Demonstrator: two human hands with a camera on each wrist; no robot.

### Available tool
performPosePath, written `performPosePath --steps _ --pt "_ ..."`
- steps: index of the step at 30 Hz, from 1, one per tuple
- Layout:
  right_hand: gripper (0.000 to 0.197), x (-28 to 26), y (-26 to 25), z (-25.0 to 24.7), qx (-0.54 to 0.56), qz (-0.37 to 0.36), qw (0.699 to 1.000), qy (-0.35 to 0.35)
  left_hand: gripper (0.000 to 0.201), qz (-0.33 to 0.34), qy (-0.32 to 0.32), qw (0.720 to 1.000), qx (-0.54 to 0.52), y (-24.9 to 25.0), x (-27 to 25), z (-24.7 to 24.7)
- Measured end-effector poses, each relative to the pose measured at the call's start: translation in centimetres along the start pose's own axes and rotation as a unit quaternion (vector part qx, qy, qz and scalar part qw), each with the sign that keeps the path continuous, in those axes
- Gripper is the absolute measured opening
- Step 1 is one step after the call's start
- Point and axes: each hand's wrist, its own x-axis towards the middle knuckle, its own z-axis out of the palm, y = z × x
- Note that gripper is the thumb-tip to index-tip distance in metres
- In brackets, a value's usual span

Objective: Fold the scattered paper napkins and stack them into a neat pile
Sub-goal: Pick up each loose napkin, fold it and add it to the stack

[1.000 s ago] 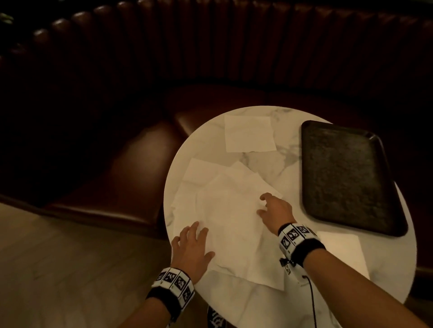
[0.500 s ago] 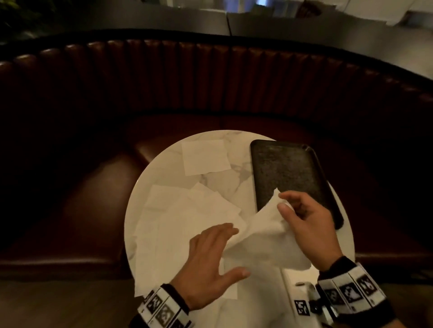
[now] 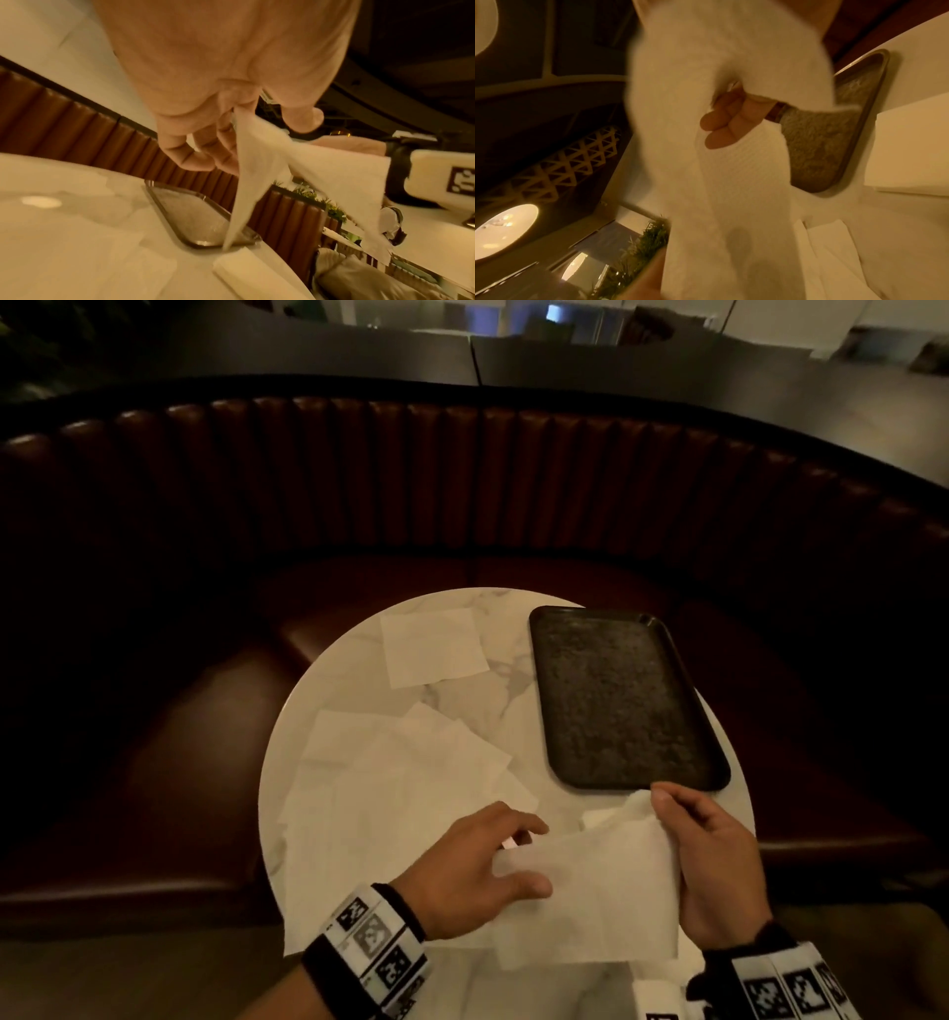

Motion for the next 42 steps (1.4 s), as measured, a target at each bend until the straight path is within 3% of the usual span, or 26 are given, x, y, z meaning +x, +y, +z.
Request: performPosePath --steps 5,8,10,11,13,14,15,17,19,21,25,29,35,42 --pt "0.01 0.4 0.4 -0.7 -0.023 -0.007 1.0 0.005 0.016 -0.019 0.038 0.999 -0.025 -0.9 1.1 1.2" --pt "0.006 0.4 0.4 -1.5 -0.167 -0.06 0.984 0.002 0.009 0.001 0.068 0.997 -0.033 -0.4 0.8 -0.5" --pt "0.011 -0.1 0.5 -1.7 -0.321 -0.152 0.935 0.003 0.007 0.031 0.087 0.996 -0.007 -0.1 0.5 -2.3" --pt "0.02 -0.5 0.5 -1.5 -0.39 -0.23 0.892 -0.007 0.008 0.046 0.087 0.995 0.013 0.0 0.4 -3.3" --pt "0.04 -1.5 0.1 -0.2 -0.466 -0.367 0.799 -0.097 0.01 0.068 0.073 0.993 0.061 0.3 0.4 -4.8" --pt "0.047 -1.9 0.0 0.8 -0.482 -0.402 0.763 -0.154 0.011 0.078 0.066 0.991 0.09 0.4 0.4 -5.3" --pt "0.051 -2.2 -0.2 2.2 -0.489 -0.415 0.74 -0.201 0.011 0.089 0.061 0.987 0.116 0.5 0.4 -5.7" --pt "0.049 -2.4 -0.7 4.9 -0.487 -0.42 0.724 -0.248 0.011 0.11 0.067 0.981 0.143 0.8 0.4 -6.2" --pt "0.035 -2.3 -1.2 7.1 -0.448 -0.418 0.747 -0.258 0.015 0.111 0.099 0.981 0.125 0.9 0.2 -6.7" --pt "0.024 -2.3 -1.2 7.9 -0.389 -0.388 0.791 -0.269 0.024 0.098 0.136 0.982 0.085 0.9 -0.2 -7.2" --pt "0.013 -2.8 0.2 6.0 -0.309 -0.269 0.87 -0.273 0.036 0.079 0.191 0.978 0.035 0.4 -0.6 -8.3" --pt "0.015 -3.1 2.8 2.4 -0.291 -0.163 0.902 -0.274 0.039 0.036 0.21 0.977 0.008 -0.9 1.0 -8.9" --pt "0.018 -3.9 5.7 -2.4 -0.207 0.012 0.952 -0.226 0.014 0.007 0.09 0.995 0.041 -0.9 7.9 -4.8" --pt "0.006 -1.8 11.7 -9.2 -0.192 0.103 0.974 -0.061 0.009 0.033 -0.066 0.994 0.074 -1.0 17.3 6.9"
